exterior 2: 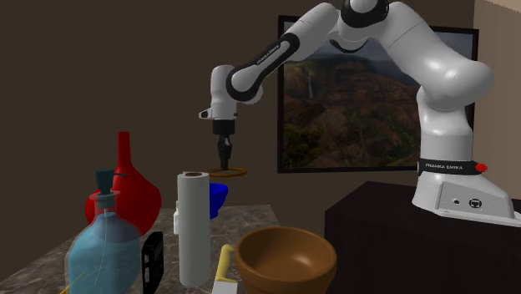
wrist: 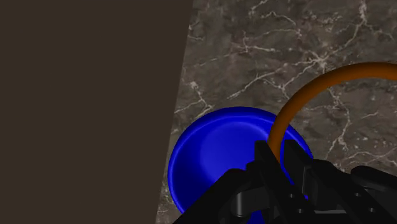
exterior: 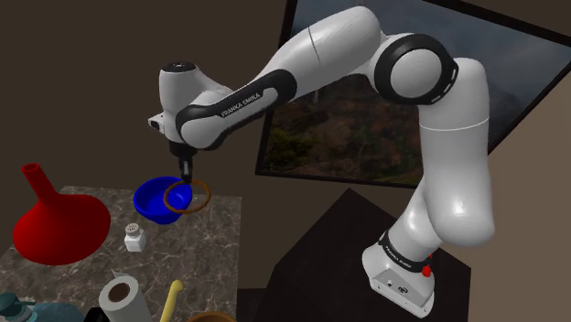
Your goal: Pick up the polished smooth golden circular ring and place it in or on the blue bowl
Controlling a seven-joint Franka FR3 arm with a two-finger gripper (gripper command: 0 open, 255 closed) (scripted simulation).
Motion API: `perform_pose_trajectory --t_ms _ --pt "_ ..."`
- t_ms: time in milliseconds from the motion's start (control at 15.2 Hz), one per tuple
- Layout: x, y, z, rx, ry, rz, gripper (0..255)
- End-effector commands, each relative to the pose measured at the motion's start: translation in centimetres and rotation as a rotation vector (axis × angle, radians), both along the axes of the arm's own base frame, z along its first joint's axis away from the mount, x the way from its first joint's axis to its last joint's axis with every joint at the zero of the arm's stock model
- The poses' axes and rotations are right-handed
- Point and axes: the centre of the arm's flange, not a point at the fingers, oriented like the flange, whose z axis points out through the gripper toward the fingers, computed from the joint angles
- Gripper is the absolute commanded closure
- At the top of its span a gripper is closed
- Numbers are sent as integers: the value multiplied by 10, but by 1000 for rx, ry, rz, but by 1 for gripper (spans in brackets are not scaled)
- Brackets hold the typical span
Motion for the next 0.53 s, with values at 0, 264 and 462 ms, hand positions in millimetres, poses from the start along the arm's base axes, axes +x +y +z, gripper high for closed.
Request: perform_pose_trajectory --t_ms 0,264,462 --pt "27 6 0 0 0 0 255" --pt "79 16 1 0 0 0 255" --pt "102 21 -4 0 0 0 255"
